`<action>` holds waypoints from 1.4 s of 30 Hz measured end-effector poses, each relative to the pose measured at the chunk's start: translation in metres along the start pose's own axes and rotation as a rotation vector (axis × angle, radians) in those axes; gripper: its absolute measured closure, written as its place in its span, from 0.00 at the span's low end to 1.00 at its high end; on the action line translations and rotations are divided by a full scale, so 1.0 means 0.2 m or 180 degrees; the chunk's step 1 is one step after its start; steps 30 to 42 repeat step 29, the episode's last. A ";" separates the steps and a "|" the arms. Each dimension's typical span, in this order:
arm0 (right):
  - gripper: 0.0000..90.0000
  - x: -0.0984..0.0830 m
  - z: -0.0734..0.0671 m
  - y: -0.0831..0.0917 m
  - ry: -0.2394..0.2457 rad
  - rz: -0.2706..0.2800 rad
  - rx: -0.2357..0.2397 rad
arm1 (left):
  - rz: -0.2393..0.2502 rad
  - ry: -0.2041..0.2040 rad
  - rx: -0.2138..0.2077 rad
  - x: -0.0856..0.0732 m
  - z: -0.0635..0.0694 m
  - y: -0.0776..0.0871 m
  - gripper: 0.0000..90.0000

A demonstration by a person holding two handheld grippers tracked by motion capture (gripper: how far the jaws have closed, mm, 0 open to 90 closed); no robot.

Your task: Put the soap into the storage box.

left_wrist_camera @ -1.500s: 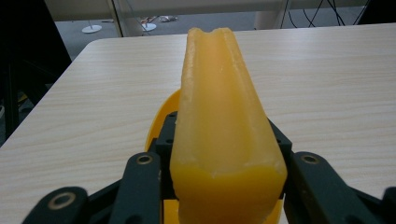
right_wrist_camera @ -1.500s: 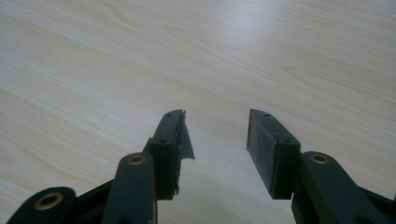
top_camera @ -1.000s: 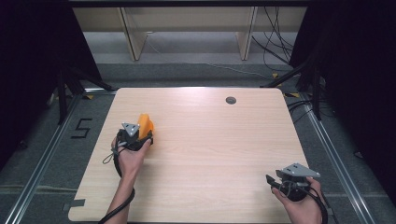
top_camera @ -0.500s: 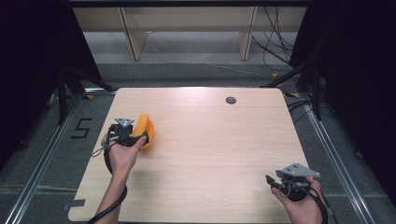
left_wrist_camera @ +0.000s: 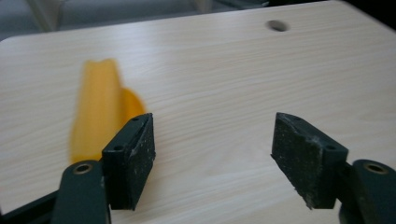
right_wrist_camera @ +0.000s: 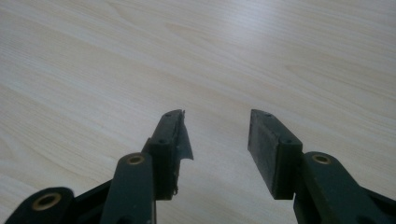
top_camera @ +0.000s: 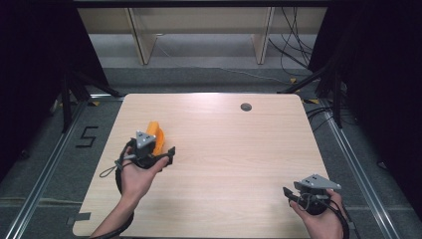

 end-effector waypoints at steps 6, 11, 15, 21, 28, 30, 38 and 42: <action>0.62 0.00 0.00 0.00 0.0022 0.0020 -0.0021 | -0.0037 -0.0571 -0.0519 -0.11 0.18 0.03 0.33; 0.62 0.00 0.00 0.00 -0.0021 -0.0006 -0.0001 | -0.0004 -0.0923 -0.0925 -0.24 0.37 0.04 0.34; 0.62 0.00 0.00 0.00 -0.0003 0.0006 -0.0004 | -0.0048 -0.1111 -0.1154 -0.36 0.46 0.06 0.34; 0.62 0.00 -0.01 0.00 -0.0067 0.0005 0.0000 | 0.0130 -0.1178 -0.1190 -0.51 0.49 0.06 0.36; 0.62 0.00 0.00 -0.01 0.0017 0.0056 0.0026 | 0.0220 -0.1152 -0.1331 -0.52 0.50 0.04 0.36; 0.62 0.00 0.01 -0.01 0.0018 0.0050 0.0028 | 0.0189 -0.1188 -0.1365 -0.52 0.50 0.03 0.36; 0.62 0.00 0.01 -0.01 0.0018 0.0050 0.0028 | 0.0189 -0.1188 -0.1365 -0.52 0.50 0.03 0.36; 0.62 0.00 0.01 -0.01 0.0018 0.0050 0.0028 | 0.0189 -0.1188 -0.1365 -0.52 0.50 0.03 0.36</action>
Point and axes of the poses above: each handheld gripper's, and its own axes: y roughly backward along the jaws, x roughly out of its top, z roughly to its right, the point moved 1 cm from there along -y, roughly forward along the jaws, and after that the axes turned 7 degrees about -y, right-handed, at the moved point
